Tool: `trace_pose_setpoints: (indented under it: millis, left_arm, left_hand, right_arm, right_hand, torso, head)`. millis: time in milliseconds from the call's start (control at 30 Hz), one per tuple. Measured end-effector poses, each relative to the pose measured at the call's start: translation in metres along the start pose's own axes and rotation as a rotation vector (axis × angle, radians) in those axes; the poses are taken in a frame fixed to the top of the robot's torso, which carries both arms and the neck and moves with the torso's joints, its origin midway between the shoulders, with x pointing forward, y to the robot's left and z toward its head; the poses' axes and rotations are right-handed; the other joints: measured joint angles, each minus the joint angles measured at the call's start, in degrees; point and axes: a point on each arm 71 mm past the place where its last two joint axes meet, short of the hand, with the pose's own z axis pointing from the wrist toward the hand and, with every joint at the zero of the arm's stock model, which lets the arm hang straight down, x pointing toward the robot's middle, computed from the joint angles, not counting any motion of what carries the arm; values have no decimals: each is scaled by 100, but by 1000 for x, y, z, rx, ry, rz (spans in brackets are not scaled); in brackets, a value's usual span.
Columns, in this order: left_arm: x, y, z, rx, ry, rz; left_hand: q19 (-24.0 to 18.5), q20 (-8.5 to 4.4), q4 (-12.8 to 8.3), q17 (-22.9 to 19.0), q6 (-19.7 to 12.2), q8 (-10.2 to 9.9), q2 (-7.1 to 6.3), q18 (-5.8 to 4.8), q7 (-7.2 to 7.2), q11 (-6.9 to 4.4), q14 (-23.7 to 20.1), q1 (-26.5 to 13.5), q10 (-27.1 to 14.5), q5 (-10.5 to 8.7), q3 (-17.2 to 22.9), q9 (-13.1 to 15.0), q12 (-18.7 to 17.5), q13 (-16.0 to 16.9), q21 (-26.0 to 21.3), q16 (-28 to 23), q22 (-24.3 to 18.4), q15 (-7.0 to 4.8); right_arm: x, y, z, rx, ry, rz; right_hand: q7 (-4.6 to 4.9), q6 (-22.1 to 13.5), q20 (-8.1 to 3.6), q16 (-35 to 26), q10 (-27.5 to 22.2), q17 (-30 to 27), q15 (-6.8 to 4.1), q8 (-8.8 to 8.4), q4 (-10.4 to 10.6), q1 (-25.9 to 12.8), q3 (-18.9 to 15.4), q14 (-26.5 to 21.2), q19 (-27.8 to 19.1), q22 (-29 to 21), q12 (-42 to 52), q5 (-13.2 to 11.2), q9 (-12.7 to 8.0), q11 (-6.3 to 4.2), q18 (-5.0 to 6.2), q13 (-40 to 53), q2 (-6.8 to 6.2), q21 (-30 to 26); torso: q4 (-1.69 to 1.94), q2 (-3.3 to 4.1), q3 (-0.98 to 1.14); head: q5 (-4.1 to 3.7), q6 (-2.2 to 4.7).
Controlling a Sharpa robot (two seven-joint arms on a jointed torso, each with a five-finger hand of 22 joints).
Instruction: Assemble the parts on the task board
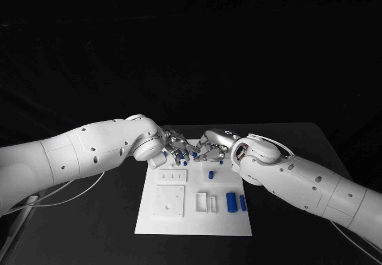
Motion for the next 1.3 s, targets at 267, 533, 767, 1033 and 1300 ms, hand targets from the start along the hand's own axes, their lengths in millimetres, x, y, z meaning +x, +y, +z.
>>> trace_pose_setpoints:
  millis: [267, 533, 767, 1033, 1300]
  left_arm:
    - [1, 0, 0, -9, 10, 6]
    - [2, 0, 0, -15, 17, 10]
    - [2, 1, 0, -19, 18, 14]
    - [1, 1, 0, -20, 17, 15]
    - [2, 1, 0, -18, 18, 15]
  left_hand:
    - [0, 0, 0, 5, 0, 0, 0, 0, -1, 0, 0, 0, 0, 0, 0, 3, -21, -5, 0, 0, 31, 0]
    - [11, -11, -19, 11, 30, 0, 0, 0, -6, 0, 0, 0, 0, 0, -13, 2, -21, -5, -18, 26, 63, 0]
    - [21, -21, -146, 24, 175, 12, 119, 0, -54, -4, 23, 121, -5, 78, 114, 40, -21, -18, -22, 49, 118, -23]
    - [42, -42, -425, 71, 317, 9, 226, 0, -80, -44, 15, 228, -2, 700, 313, 409, -44, -61, -22, 120, 235, -58]
    - [10, -116, -675, 215, 341, 80, 279, 0, -56, -143, -7, 188, 1, 954, 515, 452, 138, -8, 103, 415, 479, -139]
  right_arm:
    - [0, 1, 0, -2, -1, 0]
    - [0, 1, 0, -3, -1, -1]
    - [1, 2, 1, -4, 0, -1]
    - [1, 2, 1, -6, 1, 0]
    - [2, 2, 2, -5, 3, 1]
  right_hand:
    - [0, -1, 0, 0, 0, 0, 0, -1, 31, 0, 0, 0, 0, 0, 0, 0, -2, 0, 0, 0, 0, 0]
    - [7, -7, 0, 0, 0, 0, 1, -4, 31, 0, 0, 0, 0, 0, 0, 39, -4, 0, -1, 0, 0, 0]
    - [8, -8, 0, 0, 0, 0, 1, -4, 31, 0, 0, 0, 0, 0, 0, 39, -3, 0, 0, 0, 0, 0]
    - [8, -8, 0, 0, 0, -4, 1, -4, 31, -1, 0, -1, 0, -1, 0, 39, -2, 0, 0, 0, -1, 0]
    - [9, -9, 0, 0, 0, -5, 1, -5, 30, -30, -1, -1, 0, -1, 0, 38, 3, 0, 0, 0, -31, 0]
  torso:
    - [1, 0, 1]
    - [0, 0, 1]
    - [-1, -1, 1]
    - [-2, 1, 0]
    - [0, 2, 0]
  head:
    - [-8, -3]
    - [-12, -2]
    - [-16, -1]
    - [-18, -2]
    - [-20, -10]
